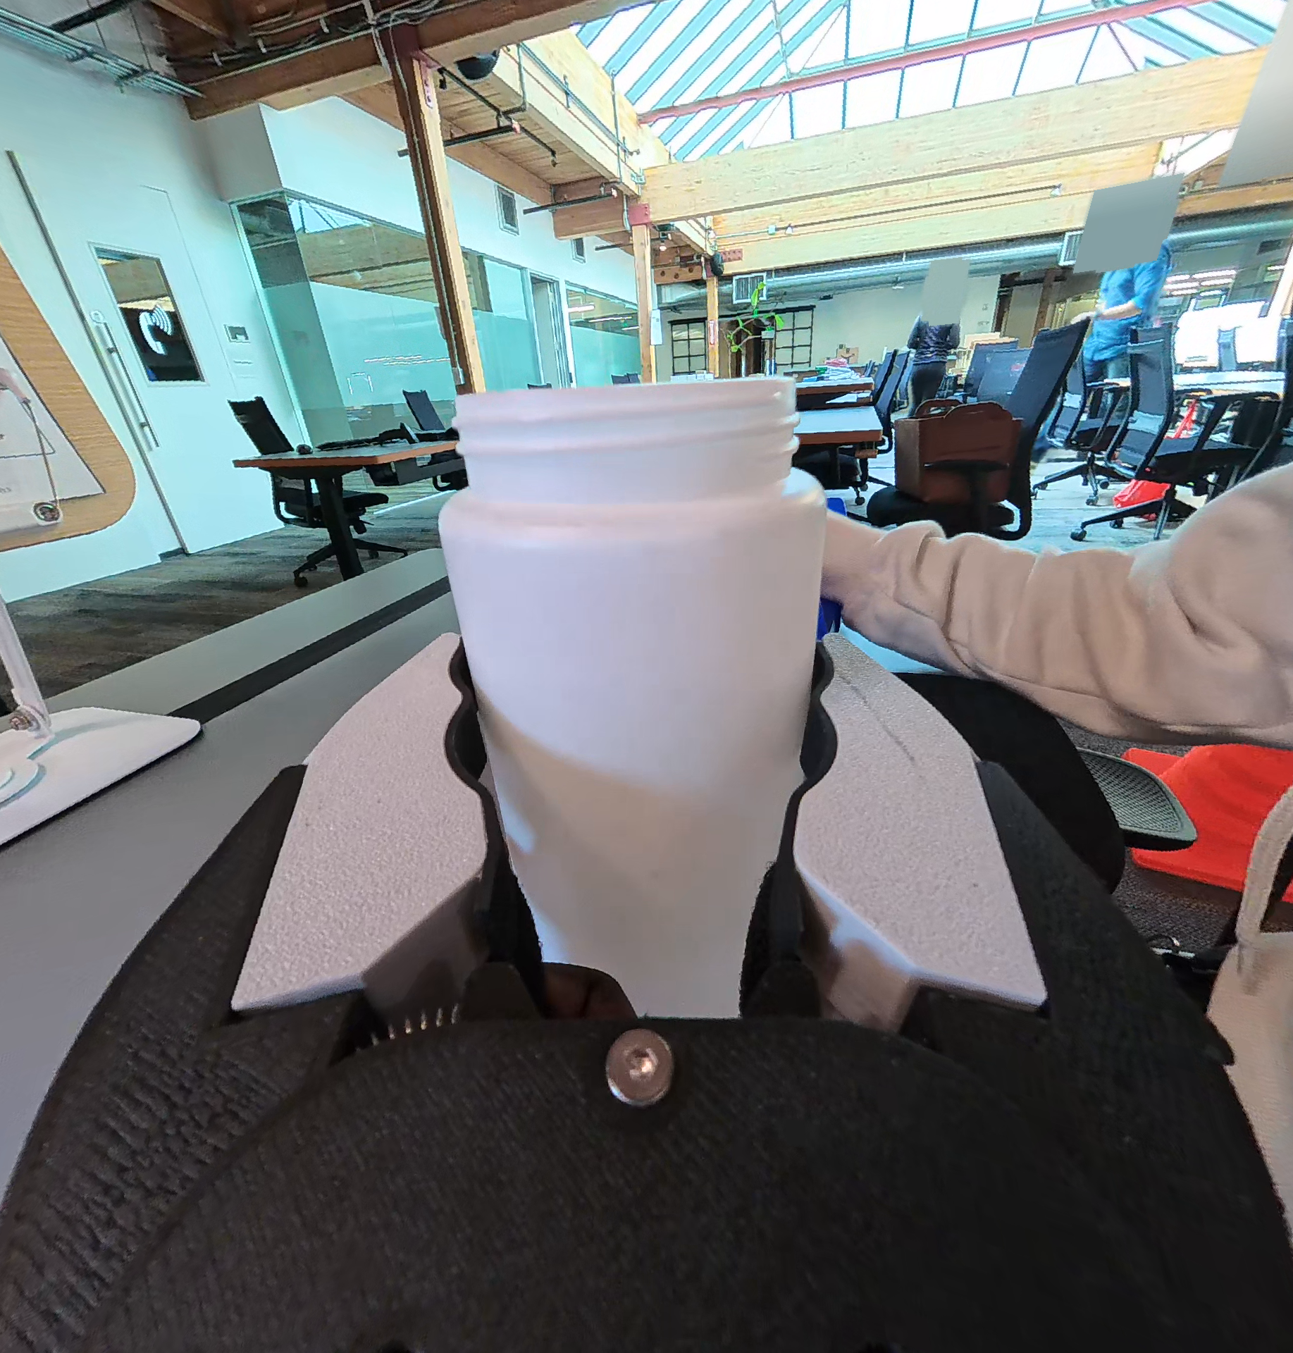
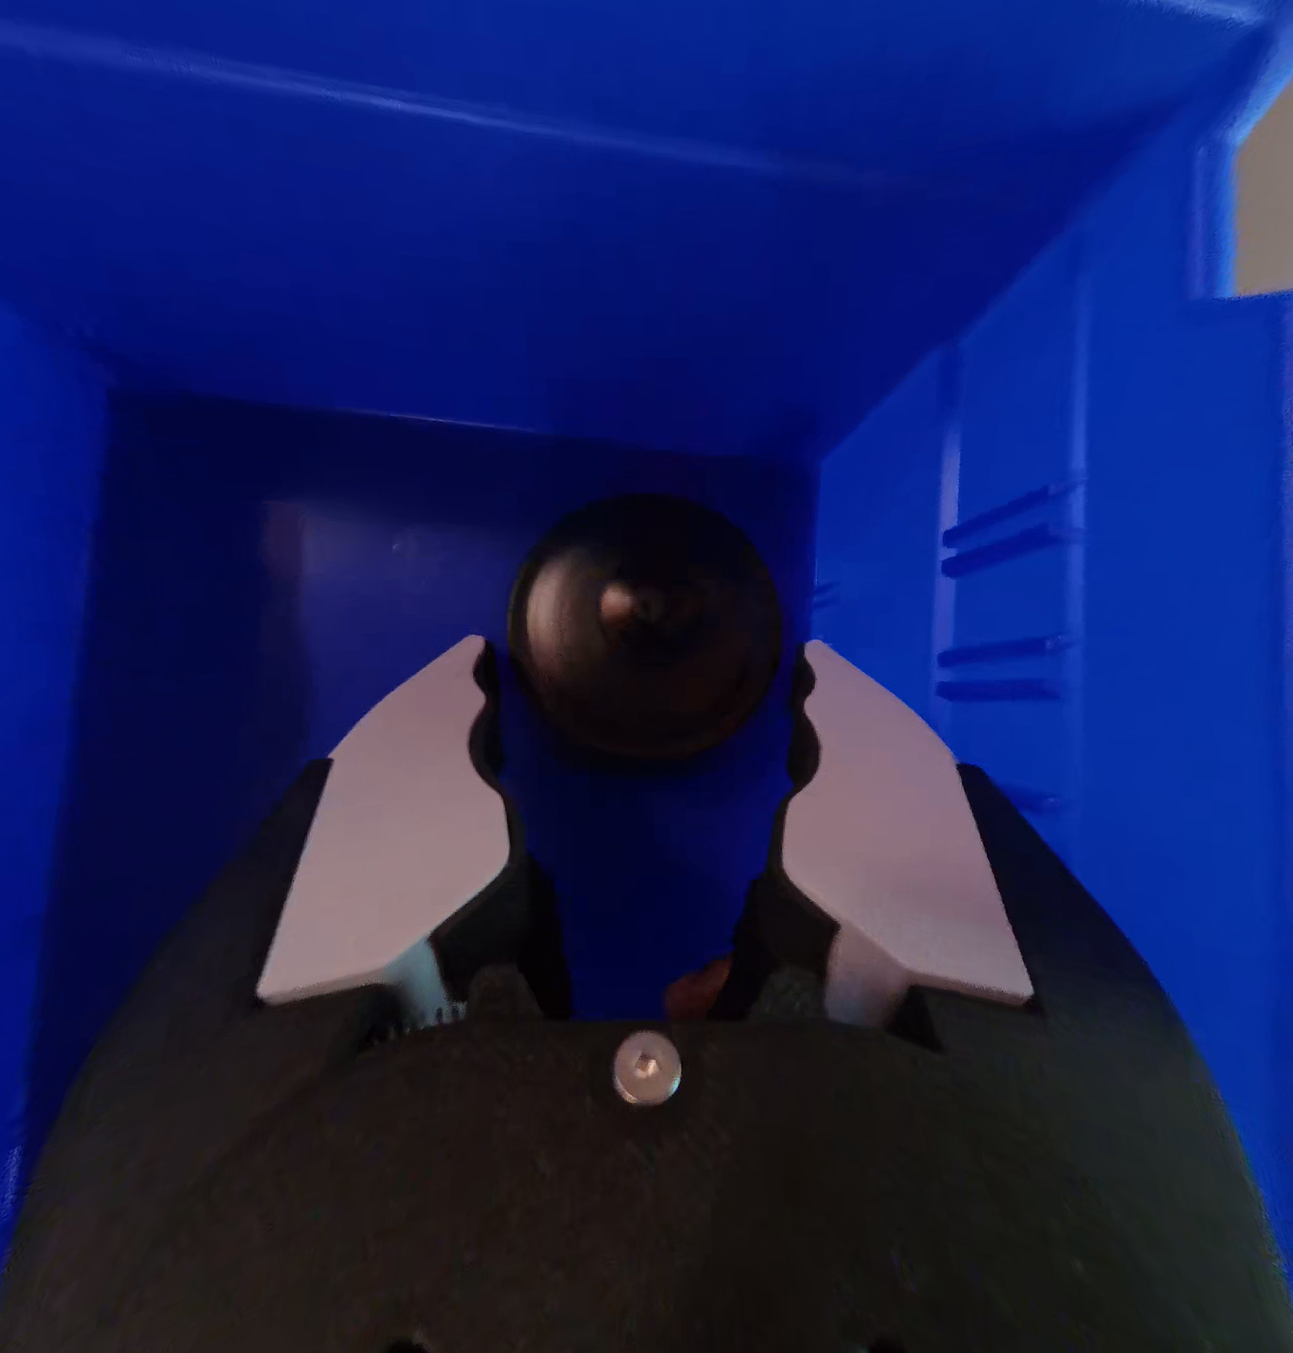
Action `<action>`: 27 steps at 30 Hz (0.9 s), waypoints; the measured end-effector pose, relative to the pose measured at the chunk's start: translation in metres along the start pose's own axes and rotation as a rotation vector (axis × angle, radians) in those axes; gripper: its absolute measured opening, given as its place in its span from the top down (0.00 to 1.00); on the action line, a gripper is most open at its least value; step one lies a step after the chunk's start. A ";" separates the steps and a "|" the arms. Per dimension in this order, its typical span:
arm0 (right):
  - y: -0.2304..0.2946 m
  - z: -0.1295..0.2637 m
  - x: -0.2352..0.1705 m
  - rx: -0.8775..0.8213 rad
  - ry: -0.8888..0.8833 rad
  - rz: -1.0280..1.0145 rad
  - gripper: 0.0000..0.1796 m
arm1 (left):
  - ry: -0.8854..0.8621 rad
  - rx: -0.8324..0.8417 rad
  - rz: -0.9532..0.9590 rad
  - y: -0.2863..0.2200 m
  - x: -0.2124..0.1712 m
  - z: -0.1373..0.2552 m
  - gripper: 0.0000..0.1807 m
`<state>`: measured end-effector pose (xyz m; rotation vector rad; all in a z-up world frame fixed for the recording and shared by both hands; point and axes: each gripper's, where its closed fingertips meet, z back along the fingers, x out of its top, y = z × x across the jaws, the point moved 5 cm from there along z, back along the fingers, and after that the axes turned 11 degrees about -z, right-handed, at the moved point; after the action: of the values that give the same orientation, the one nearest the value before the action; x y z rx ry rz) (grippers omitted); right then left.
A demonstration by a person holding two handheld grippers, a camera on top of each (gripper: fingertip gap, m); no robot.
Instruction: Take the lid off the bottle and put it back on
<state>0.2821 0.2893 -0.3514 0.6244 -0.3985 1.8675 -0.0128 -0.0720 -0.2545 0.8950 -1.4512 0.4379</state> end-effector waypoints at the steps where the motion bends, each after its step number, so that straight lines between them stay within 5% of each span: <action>1: 0.003 0.004 0.003 0.016 -0.019 0.001 0.52 | 0.000 0.001 0.003 0.000 0.000 0.000 0.52; 6: 0.027 0.065 0.034 0.099 -0.311 0.002 0.49 | -0.008 0.007 0.022 0.003 -0.002 0.000 0.52; 9: 0.080 0.141 0.053 0.333 -0.600 0.127 0.58 | -0.011 0.008 0.022 0.003 -0.002 0.000 0.52; 12: 0.172 0.234 0.031 0.840 -0.758 0.470 0.71 | -0.013 0.007 0.021 0.003 -0.002 0.000 0.52; 14: 0.227 0.281 -0.010 1.134 -0.696 0.788 0.77 | -0.013 0.005 0.020 0.003 -0.002 0.000 0.52; 16: 0.266 0.305 -0.050 1.251 -0.602 1.096 0.80 | -0.011 0.004 0.018 0.003 -0.001 0.000 0.52; 20: 0.322 0.306 -0.091 1.145 -0.492 1.459 0.80 | -0.010 0.004 0.017 0.002 -0.001 0.001 0.52; 27: 0.361 0.276 -0.098 0.974 -0.256 1.621 0.82 | -0.008 -0.007 0.010 0.000 0.000 0.000 0.52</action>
<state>0.0386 -0.0678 -0.1795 1.4342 -0.0446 3.6051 -0.0131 -0.0718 -0.2548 0.8852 -1.4641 0.4374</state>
